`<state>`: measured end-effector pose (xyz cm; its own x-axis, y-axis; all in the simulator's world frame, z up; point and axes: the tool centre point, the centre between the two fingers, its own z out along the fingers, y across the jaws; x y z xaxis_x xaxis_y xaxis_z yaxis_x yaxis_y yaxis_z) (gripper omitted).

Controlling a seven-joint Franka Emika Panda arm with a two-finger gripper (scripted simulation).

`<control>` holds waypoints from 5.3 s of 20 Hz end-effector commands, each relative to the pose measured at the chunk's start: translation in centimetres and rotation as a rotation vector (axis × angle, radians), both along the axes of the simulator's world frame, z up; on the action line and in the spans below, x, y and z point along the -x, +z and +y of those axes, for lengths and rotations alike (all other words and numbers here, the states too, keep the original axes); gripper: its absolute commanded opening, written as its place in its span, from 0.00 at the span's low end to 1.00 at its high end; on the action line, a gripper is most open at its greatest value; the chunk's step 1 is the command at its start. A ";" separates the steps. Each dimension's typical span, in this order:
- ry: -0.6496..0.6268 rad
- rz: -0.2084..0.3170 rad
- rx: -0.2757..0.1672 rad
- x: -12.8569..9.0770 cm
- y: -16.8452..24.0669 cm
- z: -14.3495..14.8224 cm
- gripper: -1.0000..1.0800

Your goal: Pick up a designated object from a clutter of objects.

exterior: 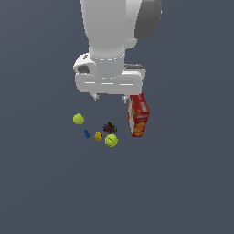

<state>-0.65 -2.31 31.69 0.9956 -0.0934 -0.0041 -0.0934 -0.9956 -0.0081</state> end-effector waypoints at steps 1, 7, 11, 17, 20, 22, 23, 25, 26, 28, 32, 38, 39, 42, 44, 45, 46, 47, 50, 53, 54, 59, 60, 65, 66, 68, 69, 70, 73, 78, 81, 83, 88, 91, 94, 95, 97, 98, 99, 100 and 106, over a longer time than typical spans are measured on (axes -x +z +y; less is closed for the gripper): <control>0.000 0.000 0.000 0.0 0.0 0.0 0.96; -0.041 0.001 0.007 0.3 0.3 -1.7 0.96; -0.067 0.002 0.012 0.6 0.6 -2.7 0.96; -0.064 0.002 0.011 0.4 0.0 -2.7 0.96; -0.067 0.002 0.009 0.2 -1.1 -2.9 0.96; -0.069 0.001 0.007 0.0 -2.0 -3.1 0.96; -0.070 0.001 0.006 0.0 -2.6 -3.2 0.96; -0.072 0.001 0.005 -0.2 -3.9 -3.4 0.96; -0.074 0.001 0.004 -0.3 -4.6 -3.6 0.96; -0.077 0.000 0.002 -0.4 -6.2 -3.9 0.96; -0.086 -0.001 -0.001 -0.5 -10.0 -4.6 0.96; -0.104 -0.002 -0.002 0.1 -16.3 -5.9 0.96; -0.106 -0.002 -0.001 0.3 -17.2 -6.1 0.96; -0.114 -0.002 0.001 0.8 -19.6 -6.7 0.96; -0.118 -0.003 0.003 1.2 -20.9 -7.0 0.96; -0.120 -0.003 0.003 1.4 -21.5 -7.1 0.96; -0.122 -0.003 0.004 1.6 -22.0 -7.2 0.96; -0.123 -0.003 0.005 1.7 -22.5 -7.3 0.96; -0.127 -0.003 0.007 2.1 -23.6 -7.6 0.96; -0.129 -0.003 0.008 2.4 -24.3 -7.7 0.96; -0.129 -0.003 0.009 2.4 -24.4 -7.8 0.96; -0.130 -0.002 0.008 2.5 -24.5 -7.7 0.96; -0.130 -0.002 0.008 2.5 -24.6 -7.7 0.96; -0.130 -0.002 0.008 2.5 -26.3 -7.7 0.96; -0.130 -0.002 0.009 2.6 -26.8 -7.8 0.96; -0.130 -0.002 0.009 2.6 -27.8 -7.8 0.96; -0.130 -0.002 0.009 2.6 -28.2 -7.8 0.96; -0.130 -0.002 0.009 2.6 -28.6 -7.8 0.96; -0.130 -0.003 0.009 2.6 -29.3 -7.8 0.96; -0.130 -0.003 0.009 2.5 -29.5 -7.8 0.00; -0.130 -0.003 0.009 2.5 -29.5 -7.8 0.00; -0.130 -0.003 0.009 2.5 -29.5 -7.8 0.00; -0.141 -0.063 0.017 0.5 -26.9 -8.7 0.00; -0.141 -0.063 0.017 0.4 -26.5 -8.6 0.00; -0.141 -0.061 0.017 0.3 -25.6 -8.3 0.00; -0.141 -0.060 0.017 0.3 -25.2 -8.1 0.00; -0.140 -0.059 0.017 0.2 -24.3 -7.8 0.00; -0.140 -0.058 0.017 0.1 -23.8 -7.6 0.00; -0.140 -0.057 0.017 0.1 -23.2 -7.4 0.00; -0.140 -0.056 0.017 0.0 -22.5 -7.1 0.00; -0.139 -0.047 0.017 -0.6 -17.7 -5.4 0.00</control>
